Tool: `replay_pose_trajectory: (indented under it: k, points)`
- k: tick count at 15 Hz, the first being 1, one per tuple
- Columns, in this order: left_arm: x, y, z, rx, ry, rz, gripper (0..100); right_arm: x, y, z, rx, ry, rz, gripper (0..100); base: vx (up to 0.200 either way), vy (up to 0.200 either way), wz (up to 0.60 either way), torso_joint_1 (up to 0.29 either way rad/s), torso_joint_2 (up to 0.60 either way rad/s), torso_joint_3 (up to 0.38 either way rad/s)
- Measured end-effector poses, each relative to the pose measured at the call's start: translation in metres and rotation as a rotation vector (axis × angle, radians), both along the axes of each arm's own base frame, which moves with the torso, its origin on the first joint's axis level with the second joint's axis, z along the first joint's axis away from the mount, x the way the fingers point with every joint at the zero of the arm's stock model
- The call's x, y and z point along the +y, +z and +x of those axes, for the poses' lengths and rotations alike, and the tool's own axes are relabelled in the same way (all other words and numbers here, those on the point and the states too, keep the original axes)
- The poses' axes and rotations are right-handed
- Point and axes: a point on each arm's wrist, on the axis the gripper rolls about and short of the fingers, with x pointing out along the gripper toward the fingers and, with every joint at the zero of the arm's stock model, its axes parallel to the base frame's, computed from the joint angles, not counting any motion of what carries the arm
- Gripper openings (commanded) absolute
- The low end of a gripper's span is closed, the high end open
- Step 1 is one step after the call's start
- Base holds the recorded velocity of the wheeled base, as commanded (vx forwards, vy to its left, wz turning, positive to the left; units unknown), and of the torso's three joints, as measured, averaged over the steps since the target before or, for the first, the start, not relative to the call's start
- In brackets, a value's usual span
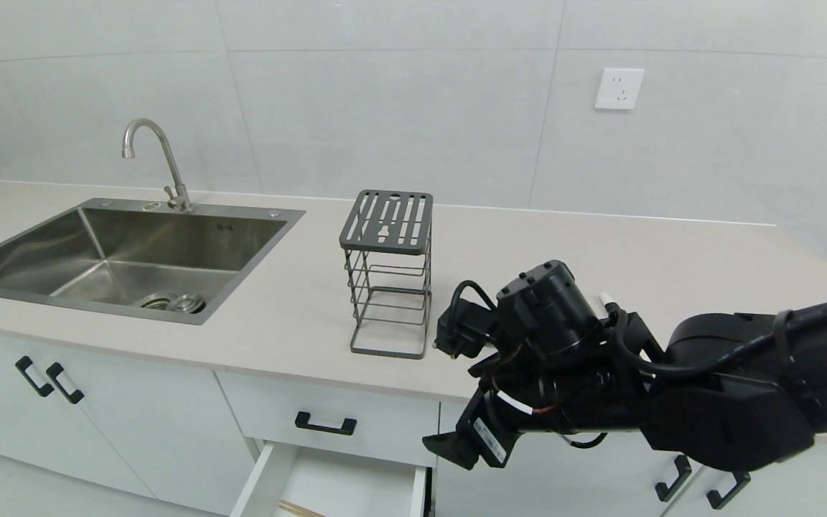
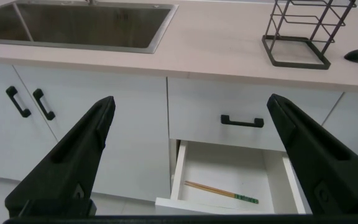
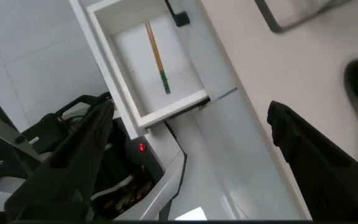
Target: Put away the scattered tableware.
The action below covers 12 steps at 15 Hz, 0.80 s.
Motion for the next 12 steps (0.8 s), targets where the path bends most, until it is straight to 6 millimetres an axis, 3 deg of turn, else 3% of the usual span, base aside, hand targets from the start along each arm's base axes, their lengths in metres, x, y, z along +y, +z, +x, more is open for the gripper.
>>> replay_pose_trajectory:
  k: [12]
  points:
    - [0.0,0.0,0.0,-0.001,0.0,0.0,100,-0.068,-0.008,0.057,-0.067,-0.327,-0.017,100,0.0,0.0,0.0,0.0,0.0,0.0]
